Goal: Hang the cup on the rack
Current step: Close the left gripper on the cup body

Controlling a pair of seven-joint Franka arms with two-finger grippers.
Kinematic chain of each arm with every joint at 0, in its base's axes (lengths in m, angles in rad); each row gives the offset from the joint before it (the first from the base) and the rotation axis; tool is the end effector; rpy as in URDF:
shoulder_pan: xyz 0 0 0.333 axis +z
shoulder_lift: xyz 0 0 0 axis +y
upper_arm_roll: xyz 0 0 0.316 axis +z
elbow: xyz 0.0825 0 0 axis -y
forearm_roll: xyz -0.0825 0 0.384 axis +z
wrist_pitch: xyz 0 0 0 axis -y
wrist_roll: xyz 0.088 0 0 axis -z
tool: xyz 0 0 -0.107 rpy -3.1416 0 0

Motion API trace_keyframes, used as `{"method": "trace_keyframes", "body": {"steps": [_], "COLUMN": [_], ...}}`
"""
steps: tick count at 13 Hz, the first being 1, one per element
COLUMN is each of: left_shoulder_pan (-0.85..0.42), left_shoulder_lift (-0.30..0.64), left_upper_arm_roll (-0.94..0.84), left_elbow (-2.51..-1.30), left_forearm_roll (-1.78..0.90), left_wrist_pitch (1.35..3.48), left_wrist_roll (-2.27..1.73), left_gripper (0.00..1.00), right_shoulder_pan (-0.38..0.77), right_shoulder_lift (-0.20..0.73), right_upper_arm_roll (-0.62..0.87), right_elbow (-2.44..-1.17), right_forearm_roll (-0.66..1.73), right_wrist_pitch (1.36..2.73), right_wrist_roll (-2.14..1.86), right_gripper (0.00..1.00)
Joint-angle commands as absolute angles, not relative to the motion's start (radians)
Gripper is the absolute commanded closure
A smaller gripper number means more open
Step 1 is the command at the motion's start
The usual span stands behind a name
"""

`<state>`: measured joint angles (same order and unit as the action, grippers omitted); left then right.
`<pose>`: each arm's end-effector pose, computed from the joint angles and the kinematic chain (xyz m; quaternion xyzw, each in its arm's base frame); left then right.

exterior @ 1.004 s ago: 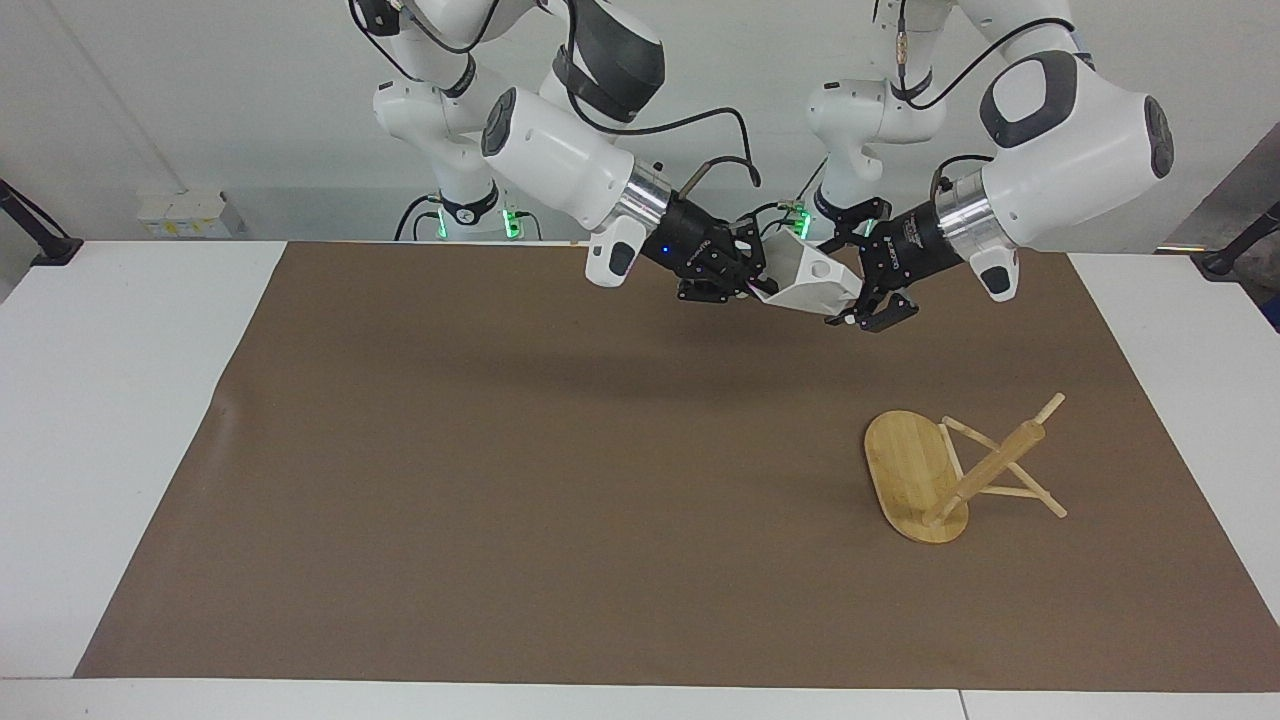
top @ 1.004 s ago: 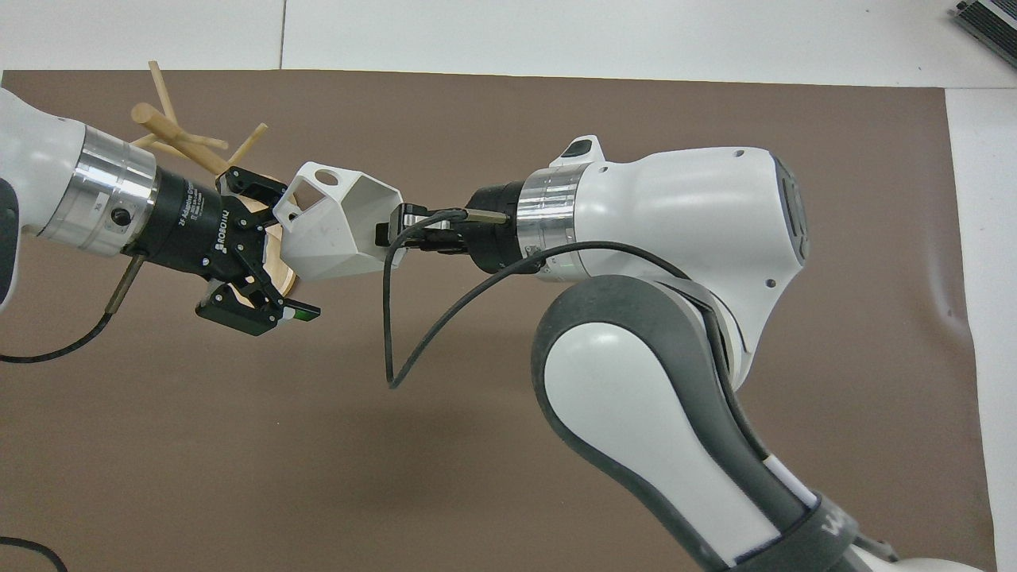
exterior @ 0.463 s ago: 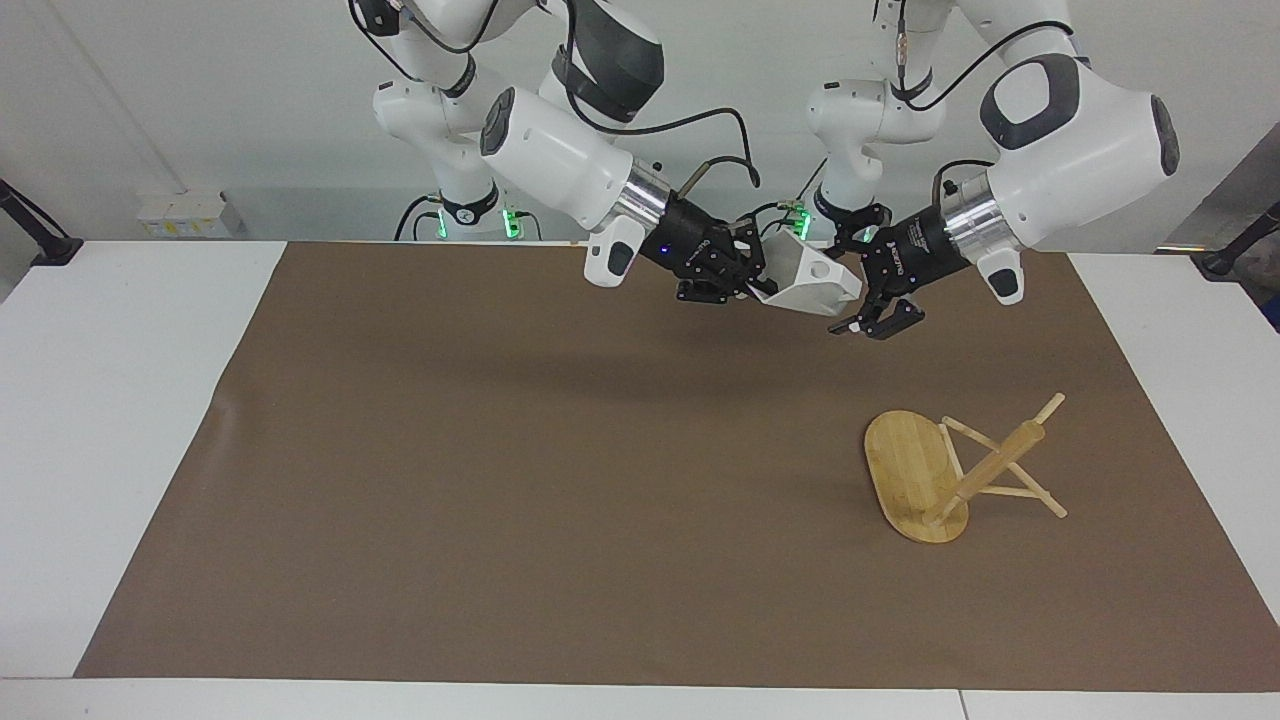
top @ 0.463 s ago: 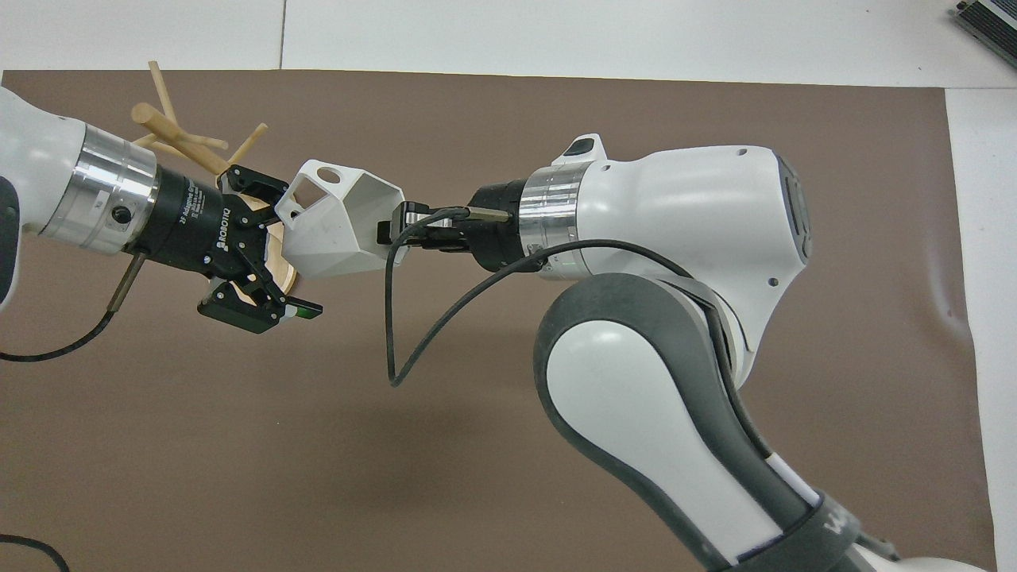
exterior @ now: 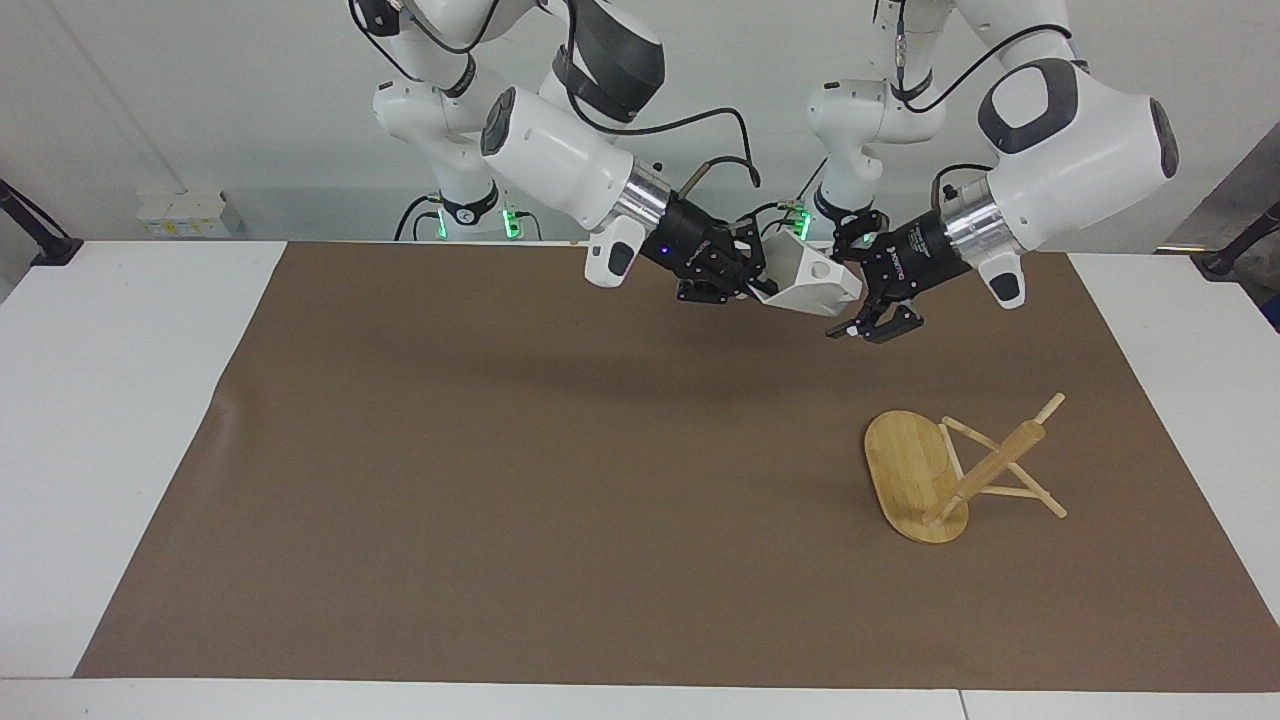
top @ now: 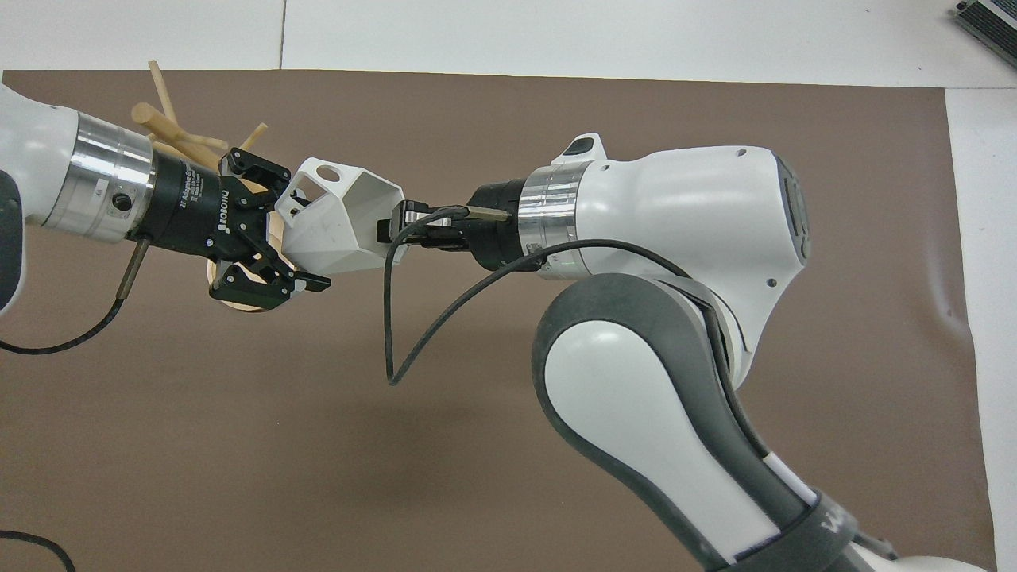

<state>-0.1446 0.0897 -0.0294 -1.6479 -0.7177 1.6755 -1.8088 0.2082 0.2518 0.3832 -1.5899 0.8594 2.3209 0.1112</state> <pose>0.5682 -0.1641 0.5695 0.6052 0.7148 -0.3081 0.1669 0.5692 0.3646 0.5592 -0.8885 0.0041 -0.0636 0.4544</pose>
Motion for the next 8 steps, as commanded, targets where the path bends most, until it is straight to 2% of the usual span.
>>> {"method": "trace_keyframes", "body": {"steps": [1,2,3,4,8], "left_shoulder_pan": [-0.15,-0.147,-0.141,-0.141,-0.14], "left_shoulder_lift": [0.094,0.091,0.084,0.081,0.052], "left_upper_arm_roll": [-0.025,-0.025,-0.026,-0.025,-0.023], "left_elbow": [-1.644,-1.644,-1.644,-1.643,-1.644], "left_forearm_roll": [-0.735,-0.735,-0.738,-0.738,-0.738], "left_wrist_pitch": [1.686,1.686,1.689,1.689,1.692], "left_wrist_roll": [-1.807,-1.806,-1.805,-1.805,-1.799], "left_gripper": [0.79,0.87,0.9,0.99,1.0], "right_shoulder_pan": [0.21,0.21,0.21,0.21,0.209], "right_shoulder_lift": [0.264,0.264,0.264,0.264,0.264], "right_upper_arm_roll": [0.393,0.393,0.393,0.393,0.393], "right_elbow": [-1.565,-1.565,-1.565,-1.565,-1.565], "right_forearm_roll": [0.834,0.833,0.834,0.834,0.834], "right_wrist_pitch": [2.312,2.312,2.312,2.312,2.313], "right_wrist_roll": [0.143,0.143,0.143,0.143,0.143], "right_gripper": [1.0,1.0,1.0,1.0,1.0]}}
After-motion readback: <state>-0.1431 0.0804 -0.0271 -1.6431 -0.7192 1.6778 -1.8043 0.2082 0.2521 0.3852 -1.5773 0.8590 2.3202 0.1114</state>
